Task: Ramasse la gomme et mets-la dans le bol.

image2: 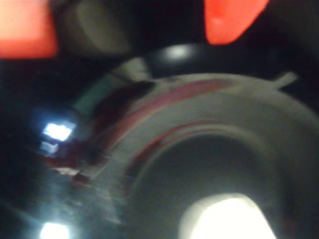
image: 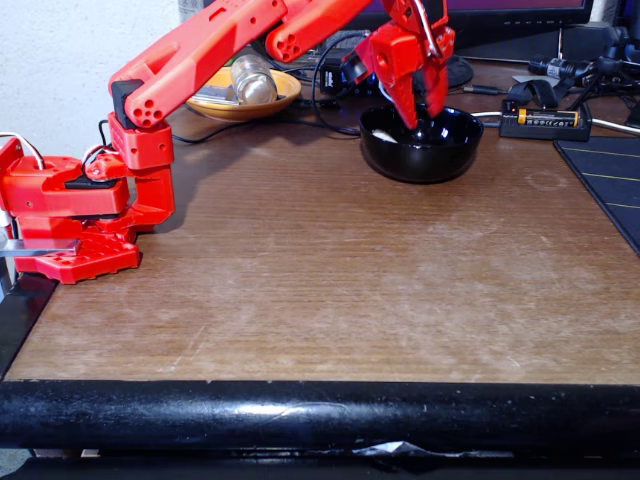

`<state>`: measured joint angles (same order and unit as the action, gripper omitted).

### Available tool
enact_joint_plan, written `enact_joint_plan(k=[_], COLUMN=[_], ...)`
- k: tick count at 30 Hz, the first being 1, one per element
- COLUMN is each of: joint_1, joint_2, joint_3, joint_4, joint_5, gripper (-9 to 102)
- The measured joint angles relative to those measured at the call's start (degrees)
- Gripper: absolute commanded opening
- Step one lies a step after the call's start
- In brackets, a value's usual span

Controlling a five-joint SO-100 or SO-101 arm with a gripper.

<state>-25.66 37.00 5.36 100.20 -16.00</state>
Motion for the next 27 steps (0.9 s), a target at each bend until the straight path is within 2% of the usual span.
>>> enact_joint_plan(k=[7, 18, 23, 27], joint_1=[0.4, 9.1, 15.7, 18.9], joint_2=[8.3, 24.5, 32.8, 42.8], joint_3=[8.2, 20.1, 29.9, 43.8], joint_4=[0.4, 0.4, 0.4, -2.9], joint_5=[0.0, -0.9, -0.9, -0.9], gripper=[-6, -6, -6, -6])
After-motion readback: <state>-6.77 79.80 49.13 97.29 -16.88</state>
